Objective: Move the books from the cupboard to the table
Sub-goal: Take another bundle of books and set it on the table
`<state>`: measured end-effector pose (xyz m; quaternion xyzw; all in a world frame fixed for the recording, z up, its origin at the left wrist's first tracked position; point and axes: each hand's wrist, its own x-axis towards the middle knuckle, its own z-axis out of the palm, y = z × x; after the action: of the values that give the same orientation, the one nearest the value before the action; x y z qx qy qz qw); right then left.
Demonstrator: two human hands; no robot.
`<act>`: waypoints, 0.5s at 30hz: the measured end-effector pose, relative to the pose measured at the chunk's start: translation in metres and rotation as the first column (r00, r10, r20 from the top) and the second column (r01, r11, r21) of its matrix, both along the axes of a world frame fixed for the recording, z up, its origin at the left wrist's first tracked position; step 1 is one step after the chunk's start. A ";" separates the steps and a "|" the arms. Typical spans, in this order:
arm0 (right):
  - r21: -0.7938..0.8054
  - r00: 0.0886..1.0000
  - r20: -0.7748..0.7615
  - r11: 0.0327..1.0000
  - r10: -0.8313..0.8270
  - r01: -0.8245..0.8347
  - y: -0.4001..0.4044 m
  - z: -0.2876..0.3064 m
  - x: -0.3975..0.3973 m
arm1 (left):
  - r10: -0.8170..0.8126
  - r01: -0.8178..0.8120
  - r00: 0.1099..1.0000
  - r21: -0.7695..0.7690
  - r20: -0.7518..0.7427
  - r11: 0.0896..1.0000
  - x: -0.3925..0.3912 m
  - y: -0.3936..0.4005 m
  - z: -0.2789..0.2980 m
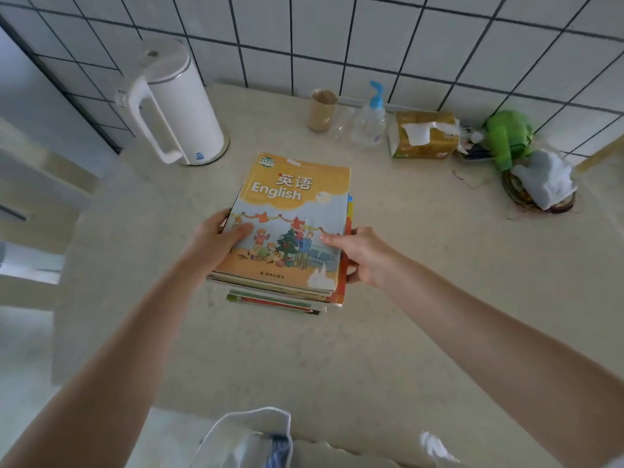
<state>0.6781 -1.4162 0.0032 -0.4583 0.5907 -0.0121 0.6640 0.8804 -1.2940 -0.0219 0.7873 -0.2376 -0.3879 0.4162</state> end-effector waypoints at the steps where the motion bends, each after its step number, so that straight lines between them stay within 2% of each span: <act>1: 0.000 1.000 0.001 1.000 -0.014 0.014 0.000 -0.003 0.000 | -0.009 0.009 1.000 0.009 0.000 1.000 0.000 -0.001 -0.003; 5: -0.022 1.000 -0.011 1.000 -0.014 0.014 0.002 -0.013 0.001 | -0.056 0.054 0.998 0.067 0.027 0.996 -0.002 0.004 -0.014; 7: -0.018 1.000 -0.017 1.000 -0.024 0.024 0.005 -0.019 0.000 | -0.027 0.026 1.000 0.086 0.004 0.996 0.000 0.009 -0.019; 11: -0.033 0.999 -0.007 0.998 -0.051 0.051 0.009 -0.025 0.004 | 0.027 -0.042 0.993 0.130 0.115 0.991 0.005 0.010 -0.020; 13: -0.120 0.999 -0.001 0.992 -0.049 0.049 0.013 -0.027 0.004 | -0.012 -0.019 0.984 0.175 0.175 0.984 0.002 0.009 -0.017; 15: -0.241 0.999 -0.032 0.970 0.037 -0.044 0.020 -0.028 -0.001 | -0.071 0.011 0.961 0.219 0.268 0.976 -0.002 0.010 -0.018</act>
<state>0.6776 -1.3957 -0.0247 -0.5476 0.5843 -0.0641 0.5954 0.8786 -1.2836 -0.0396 0.8687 -0.2661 -0.3070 0.2834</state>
